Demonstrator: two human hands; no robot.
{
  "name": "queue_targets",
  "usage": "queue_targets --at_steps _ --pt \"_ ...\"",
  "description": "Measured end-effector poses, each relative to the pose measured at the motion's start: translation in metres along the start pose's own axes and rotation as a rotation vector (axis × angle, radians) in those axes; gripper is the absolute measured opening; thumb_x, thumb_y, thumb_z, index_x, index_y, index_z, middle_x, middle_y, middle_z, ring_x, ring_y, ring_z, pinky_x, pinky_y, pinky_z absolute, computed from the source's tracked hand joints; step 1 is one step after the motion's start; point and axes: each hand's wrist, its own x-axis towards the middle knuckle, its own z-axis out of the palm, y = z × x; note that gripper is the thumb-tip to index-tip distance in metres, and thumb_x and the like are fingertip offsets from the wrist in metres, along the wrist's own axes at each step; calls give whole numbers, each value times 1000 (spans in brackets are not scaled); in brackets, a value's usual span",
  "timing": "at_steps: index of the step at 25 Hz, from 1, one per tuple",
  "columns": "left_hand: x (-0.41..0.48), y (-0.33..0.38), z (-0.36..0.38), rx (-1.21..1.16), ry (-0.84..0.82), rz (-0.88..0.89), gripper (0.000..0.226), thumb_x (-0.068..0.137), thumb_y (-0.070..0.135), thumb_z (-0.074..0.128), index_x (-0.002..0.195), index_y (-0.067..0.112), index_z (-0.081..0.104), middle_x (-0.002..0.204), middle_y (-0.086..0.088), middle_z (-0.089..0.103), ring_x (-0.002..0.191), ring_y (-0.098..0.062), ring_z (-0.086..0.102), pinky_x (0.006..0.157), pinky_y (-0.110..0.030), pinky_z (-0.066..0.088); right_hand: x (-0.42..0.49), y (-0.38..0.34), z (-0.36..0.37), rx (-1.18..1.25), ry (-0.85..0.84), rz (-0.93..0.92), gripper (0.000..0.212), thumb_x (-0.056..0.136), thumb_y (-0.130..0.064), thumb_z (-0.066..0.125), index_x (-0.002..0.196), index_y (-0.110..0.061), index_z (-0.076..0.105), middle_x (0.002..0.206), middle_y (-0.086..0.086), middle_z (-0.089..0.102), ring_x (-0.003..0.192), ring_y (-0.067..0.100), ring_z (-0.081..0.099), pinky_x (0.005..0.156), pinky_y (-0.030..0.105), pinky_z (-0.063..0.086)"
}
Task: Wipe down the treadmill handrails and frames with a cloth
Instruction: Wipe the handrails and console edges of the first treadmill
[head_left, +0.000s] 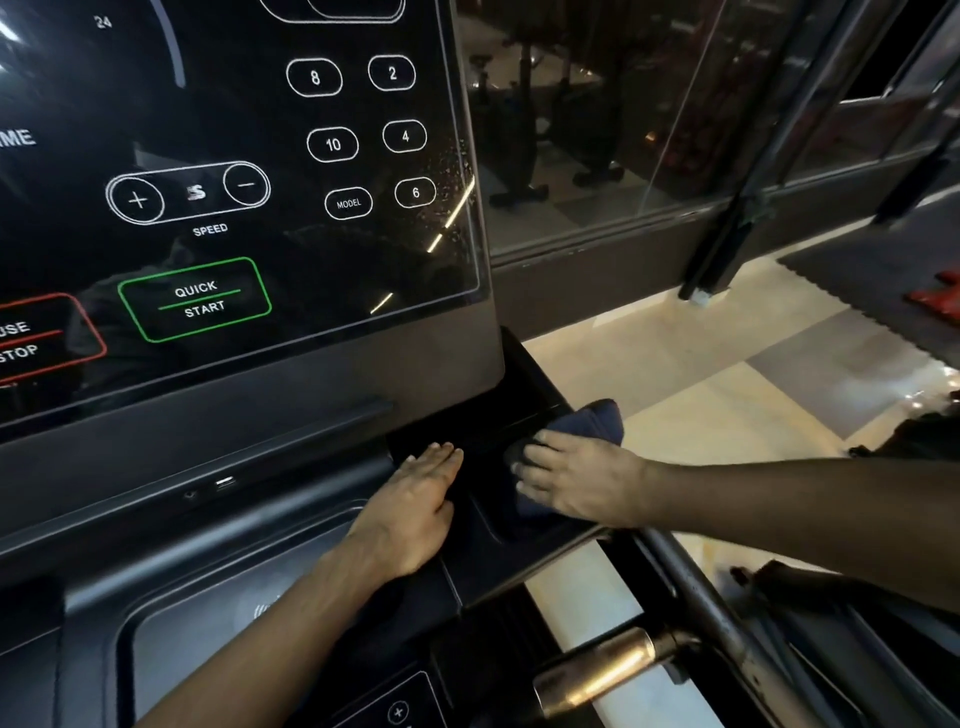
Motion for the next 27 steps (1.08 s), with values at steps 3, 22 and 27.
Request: queue_targets --at_steps 3,22,27 --pt "0 3 2 18 13 -3 67 96 10 39 156 17 10 164 0 6 150 -9 -2 114 -18 -11 18 -10 23 -23 -19 -121 31 93 -29 63 123 -25 70 133 -1 64 122 29 55 113 50 31" --pt "62 60 23 221 -142 15 64 103 44 31 156 23 3 164 7 -3 149 -6 -11 121 -45 -8 -12 -14 45 1420 -175 1225 69 95 -66 28 156 -43 5 165 -4 16 148 31 19 114 61 19" --pt "75 69 34 344 -174 18 67 102 49 27 156 23 -1 164 6 -7 149 -11 -16 120 -49 -10 -18 -14 63 1595 -113 1150 58 96 -57 32 151 -52 12 161 1 22 140 34 32 109 49 34"
